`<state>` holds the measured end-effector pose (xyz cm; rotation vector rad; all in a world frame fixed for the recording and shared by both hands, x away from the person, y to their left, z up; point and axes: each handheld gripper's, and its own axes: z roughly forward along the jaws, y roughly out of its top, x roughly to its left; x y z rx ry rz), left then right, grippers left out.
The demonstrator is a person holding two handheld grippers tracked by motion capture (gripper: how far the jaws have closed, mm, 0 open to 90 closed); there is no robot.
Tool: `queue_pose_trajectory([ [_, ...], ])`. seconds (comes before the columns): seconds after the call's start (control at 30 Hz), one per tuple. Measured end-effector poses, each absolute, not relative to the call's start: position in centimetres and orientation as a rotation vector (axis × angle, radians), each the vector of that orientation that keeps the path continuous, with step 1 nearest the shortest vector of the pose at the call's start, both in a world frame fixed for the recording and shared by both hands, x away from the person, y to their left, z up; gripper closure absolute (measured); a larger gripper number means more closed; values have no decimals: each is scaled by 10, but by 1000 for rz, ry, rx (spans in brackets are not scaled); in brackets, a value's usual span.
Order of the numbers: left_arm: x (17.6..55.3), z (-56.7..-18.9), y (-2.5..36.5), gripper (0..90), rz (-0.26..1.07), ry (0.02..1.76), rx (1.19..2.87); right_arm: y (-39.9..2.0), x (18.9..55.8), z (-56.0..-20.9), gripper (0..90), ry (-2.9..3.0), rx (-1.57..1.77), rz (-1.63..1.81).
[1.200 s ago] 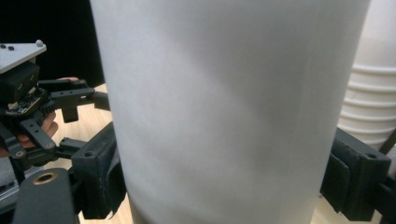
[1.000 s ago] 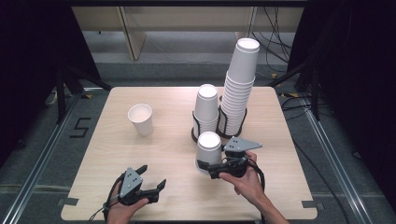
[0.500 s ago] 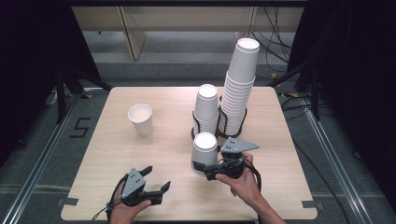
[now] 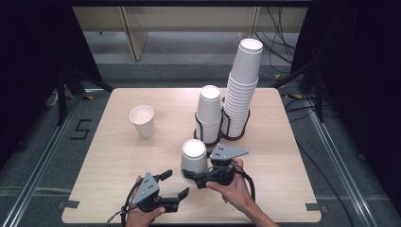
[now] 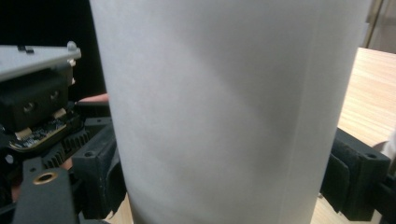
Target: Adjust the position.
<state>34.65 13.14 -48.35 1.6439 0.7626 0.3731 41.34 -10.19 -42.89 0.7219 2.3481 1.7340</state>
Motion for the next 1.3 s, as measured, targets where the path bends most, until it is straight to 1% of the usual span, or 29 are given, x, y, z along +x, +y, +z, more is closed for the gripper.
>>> queue_pose_trajectory([
  [0.23,347,-482,132,145,350,761,1612,-92,411,-437,160,2353,705,1739],
  [0.47,346,-482,130,141,386,760,1631,-83,409,-439,161,2363,667,1760],
  [0.53,348,-483,130,120,385,756,1611,-81,407,-439,161,2376,670,1753],
  [0.6,347,-482,130,98,398,770,1633,-80,406,-439,162,2372,669,1749],
  [0.73,348,-483,127,47,403,772,1623,-75,405,-439,162,2373,641,1760],
  [0.87,348,-483,126,17,414,780,1629,-71,402,-439,162,2387,638,1774],
  [1.03,348,-482,126,0,426,779,1630,-67,400,-439,162,2364,613,1786],
  [1.3,349,-483,123,0,434,776,1604,-64,397,-438,161,2356,606,1799],
])
